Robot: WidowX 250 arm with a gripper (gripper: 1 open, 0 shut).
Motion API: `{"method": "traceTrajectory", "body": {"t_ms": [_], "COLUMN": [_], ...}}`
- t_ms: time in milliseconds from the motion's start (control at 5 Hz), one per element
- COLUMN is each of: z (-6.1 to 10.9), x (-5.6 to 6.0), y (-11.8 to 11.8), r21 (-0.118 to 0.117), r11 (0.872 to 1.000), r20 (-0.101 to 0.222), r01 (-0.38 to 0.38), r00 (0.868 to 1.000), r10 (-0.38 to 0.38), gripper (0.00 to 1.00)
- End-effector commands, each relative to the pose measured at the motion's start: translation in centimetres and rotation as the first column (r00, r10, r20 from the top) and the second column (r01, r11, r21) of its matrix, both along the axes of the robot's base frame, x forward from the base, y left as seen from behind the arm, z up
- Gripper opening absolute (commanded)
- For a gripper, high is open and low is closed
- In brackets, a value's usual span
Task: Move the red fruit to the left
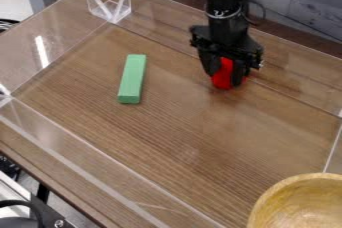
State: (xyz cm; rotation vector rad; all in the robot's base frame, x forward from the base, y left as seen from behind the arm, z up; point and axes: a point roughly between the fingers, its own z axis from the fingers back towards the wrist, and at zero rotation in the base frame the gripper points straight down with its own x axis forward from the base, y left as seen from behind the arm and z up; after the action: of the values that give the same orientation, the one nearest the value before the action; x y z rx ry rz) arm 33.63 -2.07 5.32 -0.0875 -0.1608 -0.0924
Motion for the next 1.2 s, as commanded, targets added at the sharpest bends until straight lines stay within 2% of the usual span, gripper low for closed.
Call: {"method": "traceTrajectory", "body": {"t_ms": [0,200,400,600,800,1000], "z": [1.7,1.4,1.2,2.4,2.7,2.7], "x": [1.3,1.5,1.7,2.0,2.4,2.7], "y": [0.8,1.0,1.1,2.5,3.5,4.0], "r21": [-0.003,-0.003,-0.004,-0.005,-0.003,-0.003], "r11": [1.0,1.0,1.0,0.999,0.999,0.997], "r20": [0.061,0.06,0.056,0.066,0.067,0.059], "r01": [-0.016,0.004,0.023,0.032,0.049,0.081], "r00": [0.998,0.998,0.998,0.997,0.997,0.995], "r10": [0.016,-0.004,-0.023,-0.031,-0.048,-0.081], "gripper": [0.0,1.0,1.0,0.0,0.0,1.0]}}
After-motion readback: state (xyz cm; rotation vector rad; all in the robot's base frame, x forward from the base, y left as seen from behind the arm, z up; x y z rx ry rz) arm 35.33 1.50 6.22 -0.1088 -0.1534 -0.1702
